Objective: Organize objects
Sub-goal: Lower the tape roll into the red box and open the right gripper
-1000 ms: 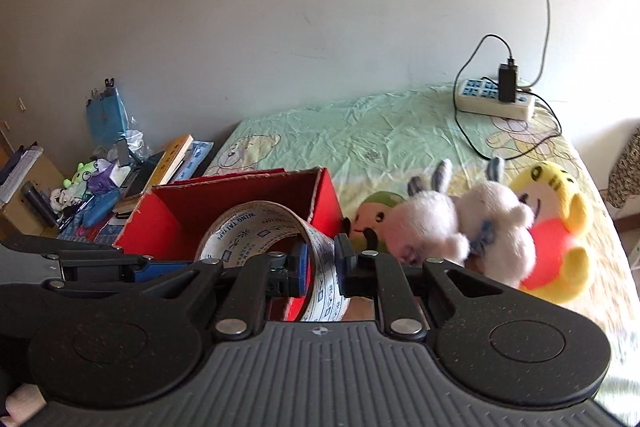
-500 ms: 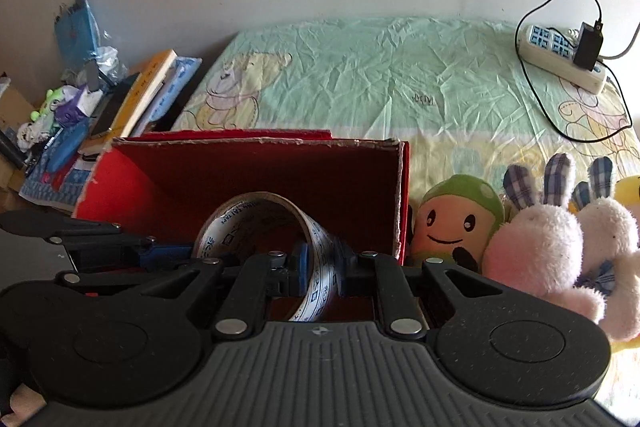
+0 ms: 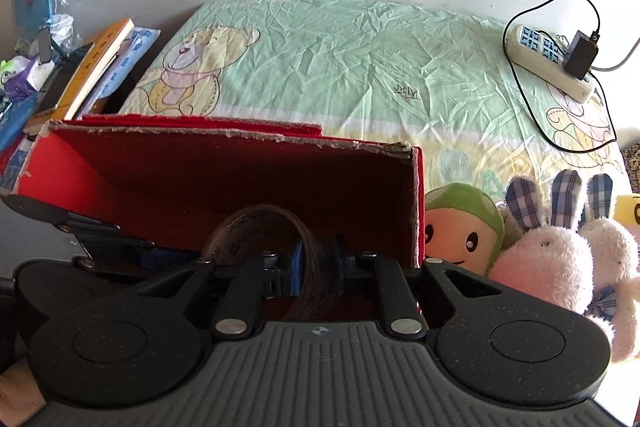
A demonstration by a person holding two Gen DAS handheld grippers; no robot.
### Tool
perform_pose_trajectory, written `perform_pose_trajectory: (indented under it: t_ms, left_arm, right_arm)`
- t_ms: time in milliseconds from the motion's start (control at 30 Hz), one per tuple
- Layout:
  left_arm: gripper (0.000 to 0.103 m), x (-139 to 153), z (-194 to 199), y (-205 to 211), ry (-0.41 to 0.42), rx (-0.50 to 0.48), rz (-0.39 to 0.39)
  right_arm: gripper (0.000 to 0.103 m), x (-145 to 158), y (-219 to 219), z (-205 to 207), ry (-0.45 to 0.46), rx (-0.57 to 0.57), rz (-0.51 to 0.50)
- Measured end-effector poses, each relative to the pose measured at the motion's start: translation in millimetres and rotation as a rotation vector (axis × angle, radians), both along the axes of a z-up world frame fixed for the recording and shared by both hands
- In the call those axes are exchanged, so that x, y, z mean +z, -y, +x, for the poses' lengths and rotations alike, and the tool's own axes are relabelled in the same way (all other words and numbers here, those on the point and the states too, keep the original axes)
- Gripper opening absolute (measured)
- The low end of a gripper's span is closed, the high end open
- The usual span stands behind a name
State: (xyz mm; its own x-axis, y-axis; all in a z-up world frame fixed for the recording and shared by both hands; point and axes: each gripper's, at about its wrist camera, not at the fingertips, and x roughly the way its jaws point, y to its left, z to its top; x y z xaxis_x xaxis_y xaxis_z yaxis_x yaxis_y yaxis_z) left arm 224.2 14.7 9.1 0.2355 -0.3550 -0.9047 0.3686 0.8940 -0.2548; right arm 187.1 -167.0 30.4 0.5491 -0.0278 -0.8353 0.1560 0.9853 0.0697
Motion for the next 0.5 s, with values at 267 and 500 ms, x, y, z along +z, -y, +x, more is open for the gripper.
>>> perform_pose_trajectory:
  t_ms: [267, 500]
  left_arm:
    - [0.023, 4.6, -6.3, 4.7, 0.070, -0.011, 0.018]
    - [0.022, 14.9, -17.3, -3.4, 0.138, 0.007, 0.037]
  right_arm:
    - [0.026, 8.9, 12.5, -3.6, 0.041, -0.069, 0.049]
    - [0.025, 18.3, 3.6, -20.5, 0.053, -0.051, 0.101]
